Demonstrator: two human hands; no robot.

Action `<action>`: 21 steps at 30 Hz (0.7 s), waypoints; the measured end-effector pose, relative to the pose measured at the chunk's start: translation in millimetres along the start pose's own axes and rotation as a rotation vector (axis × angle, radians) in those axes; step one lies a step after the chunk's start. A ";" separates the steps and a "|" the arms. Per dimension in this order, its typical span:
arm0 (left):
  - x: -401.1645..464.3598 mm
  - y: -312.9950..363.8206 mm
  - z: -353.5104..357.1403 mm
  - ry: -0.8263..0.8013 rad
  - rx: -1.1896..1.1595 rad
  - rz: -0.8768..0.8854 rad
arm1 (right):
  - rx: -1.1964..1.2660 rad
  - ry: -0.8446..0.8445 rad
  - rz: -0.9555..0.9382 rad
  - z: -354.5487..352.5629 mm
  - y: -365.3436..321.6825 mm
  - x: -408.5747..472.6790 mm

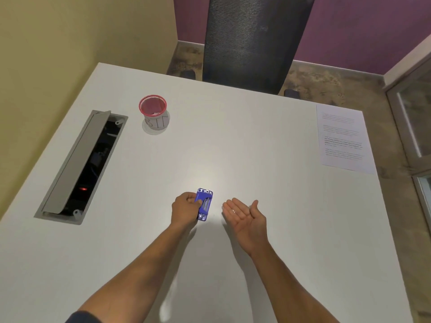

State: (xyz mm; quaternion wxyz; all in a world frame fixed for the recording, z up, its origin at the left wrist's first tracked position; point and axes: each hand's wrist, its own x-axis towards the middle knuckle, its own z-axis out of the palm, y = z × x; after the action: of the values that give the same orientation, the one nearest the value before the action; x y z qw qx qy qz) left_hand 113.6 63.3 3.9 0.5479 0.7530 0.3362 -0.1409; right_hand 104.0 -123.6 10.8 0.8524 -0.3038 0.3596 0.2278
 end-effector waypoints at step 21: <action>-20.2 -24.6 26.9 0.065 1.168 0.820 | 0.033 0.058 -0.039 -43.0 4.4 -27.9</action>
State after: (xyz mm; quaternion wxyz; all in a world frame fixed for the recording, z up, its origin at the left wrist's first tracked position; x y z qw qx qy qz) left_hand 86.7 35.7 -12.0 0.0539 0.9929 -0.0883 -0.0581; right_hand 63.2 -154.5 6.3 0.8508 -0.3031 0.3819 0.1960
